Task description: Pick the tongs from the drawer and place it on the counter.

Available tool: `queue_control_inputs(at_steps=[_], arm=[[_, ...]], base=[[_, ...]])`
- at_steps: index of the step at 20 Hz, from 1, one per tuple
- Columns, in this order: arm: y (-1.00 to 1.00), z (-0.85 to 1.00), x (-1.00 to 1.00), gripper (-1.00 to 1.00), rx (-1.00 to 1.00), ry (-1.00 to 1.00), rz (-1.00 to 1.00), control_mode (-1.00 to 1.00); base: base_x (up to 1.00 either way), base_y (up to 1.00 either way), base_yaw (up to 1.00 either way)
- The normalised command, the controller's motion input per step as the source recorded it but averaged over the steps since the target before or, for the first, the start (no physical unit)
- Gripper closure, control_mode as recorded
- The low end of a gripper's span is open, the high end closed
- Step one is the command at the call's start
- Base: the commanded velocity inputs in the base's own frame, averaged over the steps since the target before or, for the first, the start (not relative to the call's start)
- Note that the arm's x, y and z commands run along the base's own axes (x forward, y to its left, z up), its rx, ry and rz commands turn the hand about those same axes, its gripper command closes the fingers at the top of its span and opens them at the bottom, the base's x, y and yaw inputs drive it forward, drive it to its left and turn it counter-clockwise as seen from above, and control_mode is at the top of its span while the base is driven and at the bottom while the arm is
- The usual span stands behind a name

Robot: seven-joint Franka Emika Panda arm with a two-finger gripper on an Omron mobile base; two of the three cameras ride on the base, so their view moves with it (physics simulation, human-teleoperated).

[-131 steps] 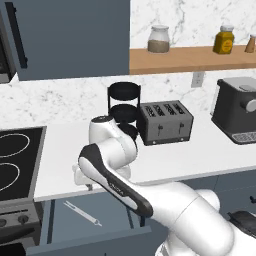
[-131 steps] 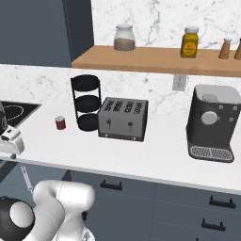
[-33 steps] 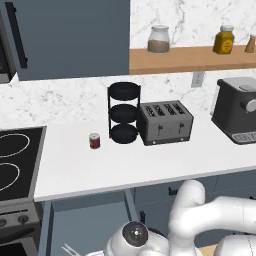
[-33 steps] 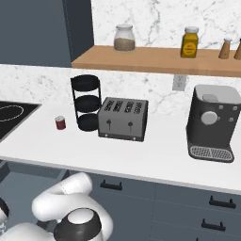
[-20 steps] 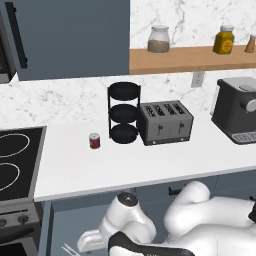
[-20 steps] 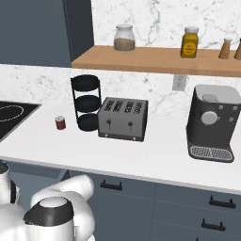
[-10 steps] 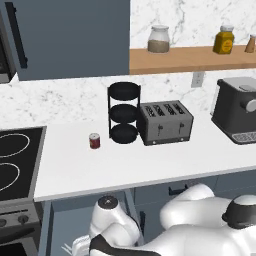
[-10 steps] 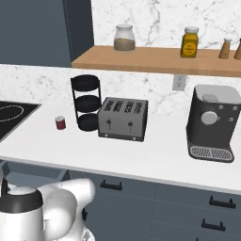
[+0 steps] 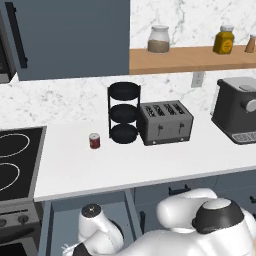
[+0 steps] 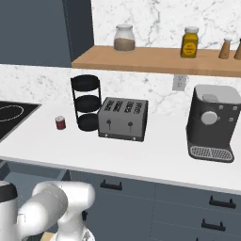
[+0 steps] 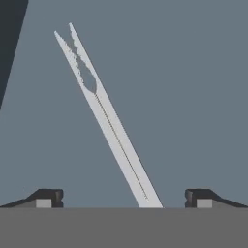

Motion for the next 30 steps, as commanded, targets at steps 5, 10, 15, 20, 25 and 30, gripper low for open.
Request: queue_control_inputs(at_steps=[5,10,15,20,25,30], arm=[[0.0,-0.5,0.01,-1.0,0.0,0.0,0.01,-1.0],[0.01,-0.47,0.0,-1.0,0.0,0.0,0.0,-1.0],[0.01,-0.45,0.0,-1.0,0.0,0.0,0.01,-1.0],[0.0,-0.38,0.0,1.0,0.0,0.0,0.0,-1.0],[0.0,0.0,0.0,1.0,0.0,0.0,0.0,-1.0],[-0.01,0.0,-0.08,1.0,0.0,-0.04,0.0,-1.0]], base=[[0.0,0.0,0.0],[0.0,0.0,0.0],[0.0,0.0,0.0],[0.0,0.0,0.0],[0.0,0.0,0.0],[0.0,0.0,0.0]])
